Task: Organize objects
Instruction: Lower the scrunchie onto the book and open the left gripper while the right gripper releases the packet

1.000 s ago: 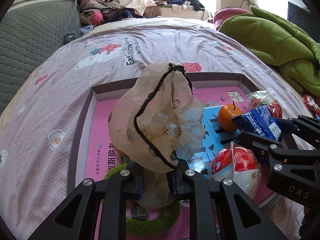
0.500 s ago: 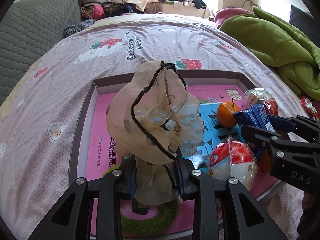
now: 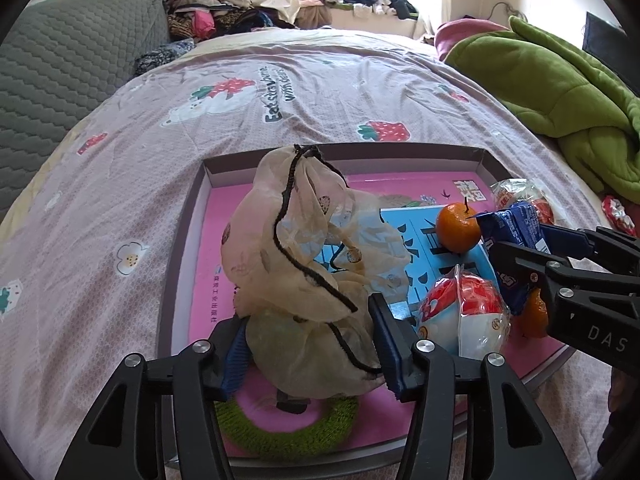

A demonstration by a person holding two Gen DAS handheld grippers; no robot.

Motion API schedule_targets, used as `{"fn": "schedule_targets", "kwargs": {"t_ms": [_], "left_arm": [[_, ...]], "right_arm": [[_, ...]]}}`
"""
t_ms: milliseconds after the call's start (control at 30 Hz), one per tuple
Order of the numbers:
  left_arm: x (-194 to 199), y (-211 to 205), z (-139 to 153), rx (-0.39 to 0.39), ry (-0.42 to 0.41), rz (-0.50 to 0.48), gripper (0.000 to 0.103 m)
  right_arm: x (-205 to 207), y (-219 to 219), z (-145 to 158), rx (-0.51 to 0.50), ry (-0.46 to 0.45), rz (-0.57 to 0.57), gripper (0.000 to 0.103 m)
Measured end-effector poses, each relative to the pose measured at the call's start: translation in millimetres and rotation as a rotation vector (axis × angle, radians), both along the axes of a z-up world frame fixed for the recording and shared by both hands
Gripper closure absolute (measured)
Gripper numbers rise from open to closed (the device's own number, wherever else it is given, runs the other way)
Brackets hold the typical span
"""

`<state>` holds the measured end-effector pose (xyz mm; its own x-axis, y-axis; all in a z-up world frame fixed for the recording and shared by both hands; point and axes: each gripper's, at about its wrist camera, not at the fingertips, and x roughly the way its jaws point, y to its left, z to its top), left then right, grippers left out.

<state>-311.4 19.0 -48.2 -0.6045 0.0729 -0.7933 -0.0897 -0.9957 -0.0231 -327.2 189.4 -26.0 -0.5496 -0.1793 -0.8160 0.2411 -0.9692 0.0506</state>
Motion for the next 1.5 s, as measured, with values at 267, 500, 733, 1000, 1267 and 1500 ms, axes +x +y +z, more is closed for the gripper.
{"fn": "schedule_targets", "kwargs": {"t_ms": [267,500,733,1000,1267,1500], "left_arm": [[8.8,-2.4,6.7,0.014,0.013,0.004,0.036],[12.0,-2.8,9.3,0.006,0.022,0.015,0.034],[17.4,-2.5,14.3,-0.010,0.039,0.029,0.030],[22.7,0.2,22.3,-0.018,0.046,0.035,0.029],[27.8,-0.1,30.1,-0.031,0.059,0.049,0.027],[35.6,-1.8,40.4,-0.034,0.079,0.071,0.027]], "right_arm": [[1.5,-1.2,2.1,0.002,0.003,0.003,0.051],[2.5,-0.4,3.9,0.002,0.004,0.002,0.051],[6.5,-1.2,10.5,-0.002,0.018,0.002,0.051],[13.0,-3.9,18.7,-0.001,0.030,0.014,0.051],[16.7,-2.2,24.3,-0.008,0.040,0.008,0.047],[22.3,3.5,35.4,-0.014,0.062,-0.009,0.044]]}}
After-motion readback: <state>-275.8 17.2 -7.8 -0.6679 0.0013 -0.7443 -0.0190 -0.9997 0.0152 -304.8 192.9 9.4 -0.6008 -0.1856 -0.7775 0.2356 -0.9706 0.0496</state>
